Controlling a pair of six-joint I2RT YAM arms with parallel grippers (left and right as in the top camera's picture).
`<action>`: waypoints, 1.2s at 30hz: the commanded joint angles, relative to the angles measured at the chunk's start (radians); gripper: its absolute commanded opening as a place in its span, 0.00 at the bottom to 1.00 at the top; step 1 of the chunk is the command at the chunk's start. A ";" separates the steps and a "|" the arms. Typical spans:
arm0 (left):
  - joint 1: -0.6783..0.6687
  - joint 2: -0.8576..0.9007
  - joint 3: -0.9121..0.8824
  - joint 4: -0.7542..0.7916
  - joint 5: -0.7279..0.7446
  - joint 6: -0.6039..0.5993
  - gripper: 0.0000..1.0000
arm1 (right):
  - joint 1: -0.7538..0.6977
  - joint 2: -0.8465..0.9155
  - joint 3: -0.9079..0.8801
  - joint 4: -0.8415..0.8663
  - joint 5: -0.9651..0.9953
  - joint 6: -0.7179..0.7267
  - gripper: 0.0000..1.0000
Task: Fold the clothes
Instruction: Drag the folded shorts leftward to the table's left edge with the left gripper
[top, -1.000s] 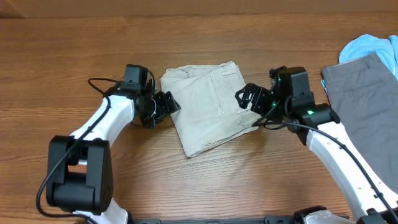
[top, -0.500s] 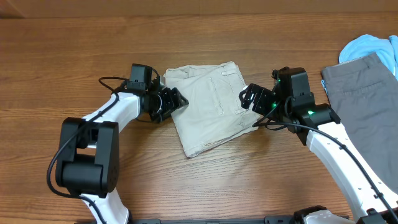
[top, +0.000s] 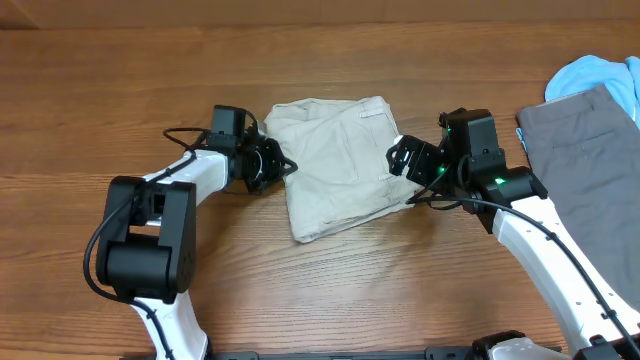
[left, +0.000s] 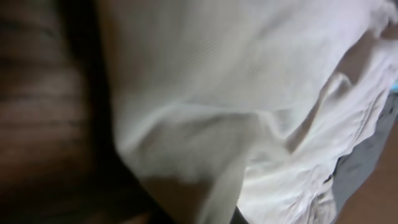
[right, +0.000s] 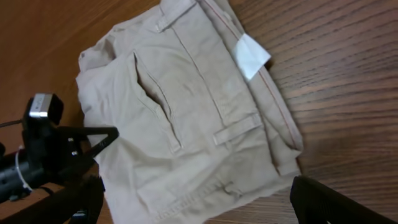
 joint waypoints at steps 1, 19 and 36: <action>0.095 0.037 -0.017 0.005 -0.135 -0.076 0.04 | -0.004 -0.018 -0.002 -0.009 0.059 -0.008 1.00; 0.693 0.037 -0.017 -0.013 -0.182 -0.356 0.04 | -0.004 -0.017 -0.002 -0.002 0.076 -0.007 1.00; 0.763 0.031 -0.019 -0.042 -0.188 -0.692 0.04 | -0.002 -0.011 -0.002 0.001 0.077 -0.005 1.00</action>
